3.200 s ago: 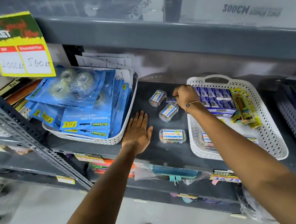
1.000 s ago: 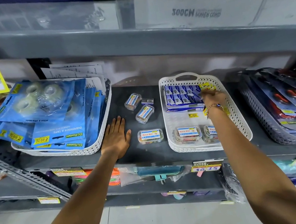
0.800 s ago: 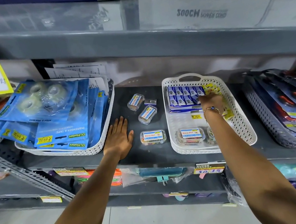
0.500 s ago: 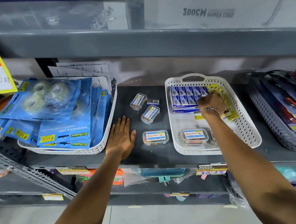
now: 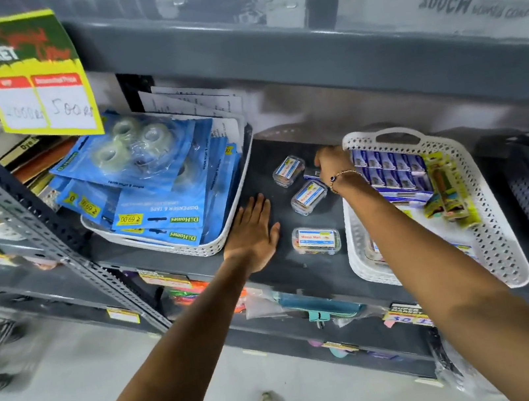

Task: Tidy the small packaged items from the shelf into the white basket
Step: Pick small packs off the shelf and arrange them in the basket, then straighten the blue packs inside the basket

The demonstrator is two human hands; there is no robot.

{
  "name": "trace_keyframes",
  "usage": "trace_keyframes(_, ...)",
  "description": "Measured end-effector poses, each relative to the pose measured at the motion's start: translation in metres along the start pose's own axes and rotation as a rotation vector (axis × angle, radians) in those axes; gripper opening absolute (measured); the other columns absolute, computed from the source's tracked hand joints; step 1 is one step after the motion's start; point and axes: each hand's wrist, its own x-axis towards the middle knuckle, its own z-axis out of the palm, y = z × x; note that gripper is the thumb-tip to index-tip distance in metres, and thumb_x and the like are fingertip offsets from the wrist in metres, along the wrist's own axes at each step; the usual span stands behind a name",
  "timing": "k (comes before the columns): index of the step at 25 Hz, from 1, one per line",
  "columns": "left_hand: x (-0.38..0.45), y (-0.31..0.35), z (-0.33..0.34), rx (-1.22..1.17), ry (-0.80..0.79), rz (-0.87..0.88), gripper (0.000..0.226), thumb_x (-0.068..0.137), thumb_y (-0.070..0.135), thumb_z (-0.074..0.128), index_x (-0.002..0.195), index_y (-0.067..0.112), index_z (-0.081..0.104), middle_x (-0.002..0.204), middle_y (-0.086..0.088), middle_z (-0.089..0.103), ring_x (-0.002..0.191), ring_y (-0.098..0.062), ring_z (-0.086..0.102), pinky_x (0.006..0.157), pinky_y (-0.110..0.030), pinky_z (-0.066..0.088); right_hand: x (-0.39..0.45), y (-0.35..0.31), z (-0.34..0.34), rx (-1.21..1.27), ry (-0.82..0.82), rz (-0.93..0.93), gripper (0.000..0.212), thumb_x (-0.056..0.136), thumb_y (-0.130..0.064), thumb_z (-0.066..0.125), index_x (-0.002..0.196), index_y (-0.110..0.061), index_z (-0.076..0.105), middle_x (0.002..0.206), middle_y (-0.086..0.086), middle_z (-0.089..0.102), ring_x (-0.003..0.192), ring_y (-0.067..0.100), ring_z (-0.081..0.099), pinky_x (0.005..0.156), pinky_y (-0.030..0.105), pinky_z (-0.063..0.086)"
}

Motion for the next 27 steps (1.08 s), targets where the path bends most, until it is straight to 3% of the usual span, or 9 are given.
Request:
trace_keyframes(10, 0.004, 0.0, 0.002, 0.03, -0.027, -0.008, 0.064, 0.099, 0.043, 0.017, 0.151, 0.013, -0.003, 0.162, -0.003, -0.007, 0.149, -0.017, -0.009, 0.122, -0.035, -0.002, 0.011, -0.004, 0.007, -0.175, -0.154, -0.053, 0.027, 0.087, -0.001, 0.054, 0.113, 0.006, 0.06, 0.12, 0.029, 0.061, 0.113, 0.04, 0.06, 0.093, 0.043, 0.05)
trace_keyframes(15, 0.004, 0.0, 0.005, 0.014, 0.015, -0.003, 0.064, 0.099, 0.044, 0.021, 0.152, 0.013, 0.003, 0.163, -0.002, 0.0, 0.149, -0.017, -0.004, 0.122, -0.035, -0.001, -0.001, 0.001, -0.024, -0.151, 0.014, -0.044, 0.027, 0.081, -0.007, 0.061, 0.108, -0.004, 0.065, 0.116, 0.02, 0.066, 0.112, 0.038, 0.06, 0.095, 0.041, 0.047)
trace_keyframes(17, 0.002, -0.001, 0.006, 0.005, 0.039, 0.004, 0.063, 0.099, 0.043, 0.023, 0.152, 0.013, 0.007, 0.163, -0.002, 0.003, 0.149, -0.017, -0.002, 0.122, -0.034, 0.0, -0.01, 0.02, -0.04, 0.132, 0.063, 0.021, 0.023, 0.079, -0.01, 0.064, 0.101, -0.003, 0.07, 0.111, 0.02, 0.07, 0.107, 0.034, 0.064, 0.094, 0.04, 0.049)
trace_keyframes(19, 0.002, -0.001, 0.005, -0.011, 0.036, 0.009, 0.062, 0.099, 0.043, 0.023, 0.152, 0.014, 0.008, 0.162, -0.002, 0.003, 0.149, -0.017, -0.002, 0.121, -0.034, -0.001, -0.031, 0.044, -0.052, 0.562, 0.059, 0.089, 0.021, 0.08, -0.003, 0.066, 0.099, 0.006, 0.07, 0.099, 0.019, 0.074, 0.088, 0.013, 0.072, 0.091, 0.04, 0.051)
trace_keyframes(21, 0.002, -0.001, 0.006, -0.005, 0.033, 0.003, 0.062, 0.099, 0.042, 0.023, 0.153, 0.014, 0.007, 0.162, -0.002, 0.002, 0.149, -0.017, -0.003, 0.121, -0.034, -0.001, -0.061, 0.064, -0.057, 0.974, 0.028, 0.191, 0.015, 0.083, 0.008, 0.06, 0.097, 0.006, 0.067, 0.07, -0.004, 0.077, 0.059, -0.01, 0.065, 0.078, 0.03, 0.053)
trace_keyframes(22, 0.003, 0.0, 0.006, 0.004, 0.03, -0.002, 0.062, 0.099, 0.042, 0.023, 0.152, 0.014, 0.007, 0.162, -0.002, 0.002, 0.149, -0.017, -0.002, 0.121, -0.034, -0.001, -0.075, 0.074, -0.058, 1.136, 0.011, 0.244, 0.018, 0.085, 0.011, 0.055, 0.09, -0.002, 0.066, 0.058, -0.013, 0.073, 0.054, -0.01, 0.064, 0.071, 0.025, 0.054)
trace_keyframes(24, 0.005, 0.002, 0.008, 0.031, 0.018, -0.02, 0.062, 0.1, 0.042, 0.021, 0.152, 0.014, 0.005, 0.162, -0.003, 0.001, 0.149, -0.017, -0.003, 0.121, -0.034, -0.001, -0.099, 0.093, -0.057, 1.366, -0.003, 0.371, 0.031, 0.089, 0.014, 0.046, 0.084, -0.014, 0.059, 0.053, -0.014, 0.071, 0.054, -0.003, 0.067, 0.067, 0.023, 0.056)
trace_keyframes(27, 0.005, 0.004, 0.008, 0.068, 0.005, -0.022, 0.061, 0.1, 0.042, 0.017, 0.152, 0.014, 0.002, 0.162, -0.003, -0.002, 0.149, -0.017, -0.004, 0.121, -0.034, -0.001, -0.125, 0.117, -0.051, 1.489, -0.022, 0.483, 0.026, 0.094, 0.009, 0.039, 0.099, -0.007, 0.058, 0.069, -0.007, 0.072, 0.072, 0.015, 0.067, 0.085, 0.034, 0.052)
